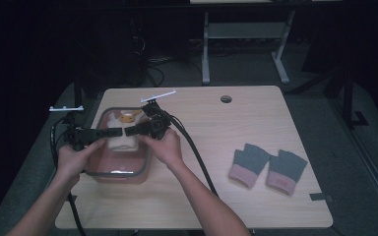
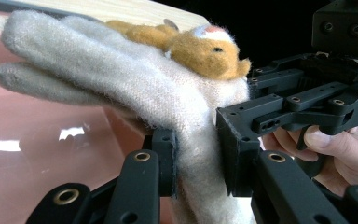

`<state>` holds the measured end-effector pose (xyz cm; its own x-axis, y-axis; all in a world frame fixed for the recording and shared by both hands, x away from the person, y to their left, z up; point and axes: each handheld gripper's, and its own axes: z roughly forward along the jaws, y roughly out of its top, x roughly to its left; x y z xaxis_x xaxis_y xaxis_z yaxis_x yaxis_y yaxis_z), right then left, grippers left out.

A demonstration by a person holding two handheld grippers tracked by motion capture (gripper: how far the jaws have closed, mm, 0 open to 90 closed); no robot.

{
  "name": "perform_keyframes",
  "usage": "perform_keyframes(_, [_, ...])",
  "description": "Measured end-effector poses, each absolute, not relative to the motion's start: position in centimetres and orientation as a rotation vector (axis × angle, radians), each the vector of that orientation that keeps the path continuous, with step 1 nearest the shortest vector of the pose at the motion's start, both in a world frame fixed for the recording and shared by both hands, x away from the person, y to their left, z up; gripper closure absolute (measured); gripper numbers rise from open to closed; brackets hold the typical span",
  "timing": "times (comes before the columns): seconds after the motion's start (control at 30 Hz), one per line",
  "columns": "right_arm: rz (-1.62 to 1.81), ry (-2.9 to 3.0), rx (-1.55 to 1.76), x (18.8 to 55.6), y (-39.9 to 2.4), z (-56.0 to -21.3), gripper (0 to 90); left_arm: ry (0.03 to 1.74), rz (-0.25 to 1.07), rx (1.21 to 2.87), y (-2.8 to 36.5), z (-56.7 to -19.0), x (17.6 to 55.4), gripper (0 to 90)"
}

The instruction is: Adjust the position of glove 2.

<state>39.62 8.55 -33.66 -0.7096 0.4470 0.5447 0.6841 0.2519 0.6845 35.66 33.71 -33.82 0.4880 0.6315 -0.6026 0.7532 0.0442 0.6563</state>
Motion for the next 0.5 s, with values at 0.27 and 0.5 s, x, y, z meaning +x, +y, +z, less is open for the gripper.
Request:
perform_keyframes(0.27, [-1.396,-2.261,-1.076,40.2,10.2,-35.3,74.8,1.236,-0.149,1.672,35.1,-35.3,36.1,69.6])
perform_keyframes(0.5, [-1.334,-2.273,-1.076,40.7,11.5,-36.9,74.8,1.300,-0.183,1.667,35.9,-36.9,36.2,69.6])
